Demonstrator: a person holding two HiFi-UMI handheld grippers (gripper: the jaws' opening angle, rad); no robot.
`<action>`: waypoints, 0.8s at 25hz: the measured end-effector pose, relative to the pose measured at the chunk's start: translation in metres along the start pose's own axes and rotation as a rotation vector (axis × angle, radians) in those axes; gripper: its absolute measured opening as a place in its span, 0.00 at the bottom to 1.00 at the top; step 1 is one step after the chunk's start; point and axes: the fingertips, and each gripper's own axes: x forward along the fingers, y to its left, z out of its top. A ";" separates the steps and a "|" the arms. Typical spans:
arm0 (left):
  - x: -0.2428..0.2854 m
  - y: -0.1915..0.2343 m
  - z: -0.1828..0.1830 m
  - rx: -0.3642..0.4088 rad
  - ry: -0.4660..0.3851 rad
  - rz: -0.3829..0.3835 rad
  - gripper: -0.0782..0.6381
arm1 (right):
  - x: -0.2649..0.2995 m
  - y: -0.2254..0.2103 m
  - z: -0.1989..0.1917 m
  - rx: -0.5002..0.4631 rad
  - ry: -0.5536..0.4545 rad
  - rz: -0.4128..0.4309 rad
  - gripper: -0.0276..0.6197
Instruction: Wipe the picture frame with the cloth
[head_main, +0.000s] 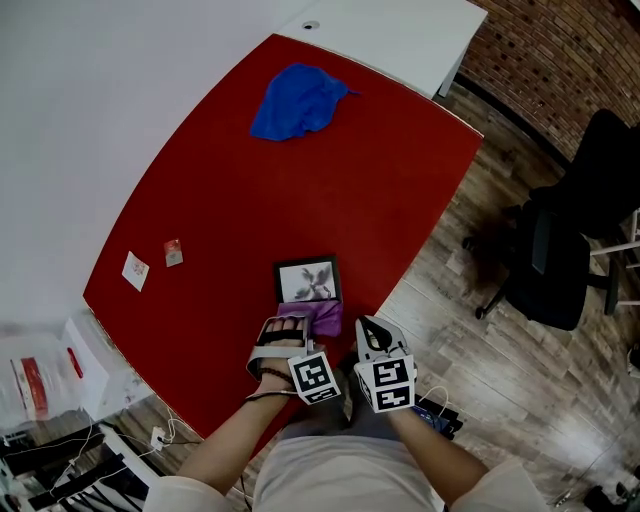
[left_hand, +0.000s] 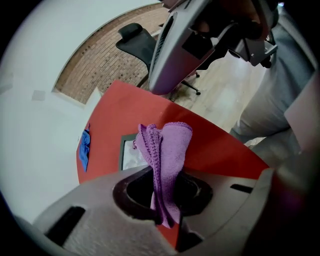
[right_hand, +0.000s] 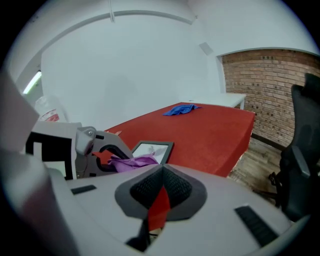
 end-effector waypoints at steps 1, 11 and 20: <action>-0.001 -0.001 0.000 -0.004 -0.003 0.000 0.19 | -0.001 0.001 0.000 0.001 -0.001 0.001 0.05; 0.040 0.103 0.002 -0.101 0.035 0.108 0.19 | -0.012 -0.009 -0.008 0.018 0.005 -0.029 0.05; 0.049 0.081 0.011 0.022 0.074 0.058 0.19 | -0.020 -0.023 -0.013 0.045 0.002 -0.049 0.05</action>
